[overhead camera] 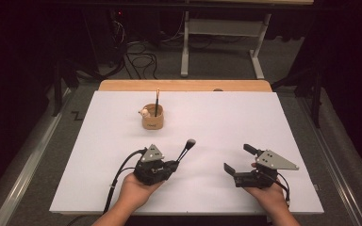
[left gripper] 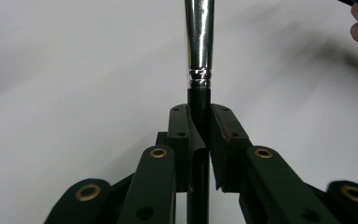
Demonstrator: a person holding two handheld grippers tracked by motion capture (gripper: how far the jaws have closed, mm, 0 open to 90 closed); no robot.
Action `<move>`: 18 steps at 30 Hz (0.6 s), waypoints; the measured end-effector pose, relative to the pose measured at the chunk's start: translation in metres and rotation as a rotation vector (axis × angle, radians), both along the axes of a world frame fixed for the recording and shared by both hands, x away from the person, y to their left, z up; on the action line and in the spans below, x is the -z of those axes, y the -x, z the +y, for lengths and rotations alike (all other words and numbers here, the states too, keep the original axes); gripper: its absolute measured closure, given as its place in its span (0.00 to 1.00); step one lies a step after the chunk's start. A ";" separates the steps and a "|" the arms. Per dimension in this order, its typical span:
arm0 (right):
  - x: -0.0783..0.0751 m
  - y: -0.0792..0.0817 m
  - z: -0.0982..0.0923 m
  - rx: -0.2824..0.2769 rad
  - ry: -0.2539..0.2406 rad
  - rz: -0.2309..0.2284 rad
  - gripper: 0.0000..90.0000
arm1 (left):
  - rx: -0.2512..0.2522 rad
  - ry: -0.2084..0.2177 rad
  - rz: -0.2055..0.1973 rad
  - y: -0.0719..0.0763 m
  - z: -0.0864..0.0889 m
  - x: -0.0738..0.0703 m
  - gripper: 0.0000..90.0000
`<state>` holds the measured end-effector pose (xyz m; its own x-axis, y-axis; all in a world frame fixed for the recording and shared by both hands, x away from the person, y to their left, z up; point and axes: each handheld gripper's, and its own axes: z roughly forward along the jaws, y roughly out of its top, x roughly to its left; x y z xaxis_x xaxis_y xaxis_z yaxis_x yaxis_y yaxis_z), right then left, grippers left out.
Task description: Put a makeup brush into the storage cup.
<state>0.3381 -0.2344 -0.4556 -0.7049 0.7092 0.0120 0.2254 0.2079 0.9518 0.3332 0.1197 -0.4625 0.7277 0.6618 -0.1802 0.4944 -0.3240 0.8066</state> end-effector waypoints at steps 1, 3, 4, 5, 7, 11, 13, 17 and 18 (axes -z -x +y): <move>0.000 0.000 0.001 -0.001 0.001 0.001 0.01 | -0.008 0.016 -0.010 0.001 0.002 0.001 0.88; 0.001 0.000 0.002 -0.006 0.002 -0.001 0.01 | -0.013 0.042 -0.036 0.003 0.006 0.002 0.88; 0.001 0.001 0.002 -0.003 0.005 0.001 0.01 | -0.018 0.054 -0.049 0.004 0.007 0.002 0.88; 0.001 0.001 0.003 -0.006 0.007 0.000 0.01 | -0.023 0.071 -0.063 0.005 0.009 0.003 0.88; 0.001 0.001 0.004 -0.014 0.009 0.001 0.01 | -0.031 0.101 -0.091 0.007 0.011 0.004 0.88; 0.002 0.002 0.007 -0.026 0.003 -0.001 0.01 | -0.045 0.153 -0.157 0.012 0.013 0.007 0.88; 0.002 0.003 0.009 -0.028 0.001 -0.004 0.01 | -0.052 0.176 -0.176 0.013 0.015 0.008 0.88; 0.003 0.003 0.011 -0.035 -0.002 0.003 0.02 | -0.059 0.201 -0.202 0.015 0.016 0.012 0.88; 0.003 0.003 0.012 -0.034 -0.001 0.006 0.02 | -0.062 0.203 -0.204 0.015 0.017 0.013 0.88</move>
<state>0.3350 -0.2228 -0.4589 -0.7285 0.6849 0.0165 0.2235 0.2148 0.9507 0.3183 0.1366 -0.4751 0.7219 0.6713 -0.1677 0.3292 -0.1200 0.9366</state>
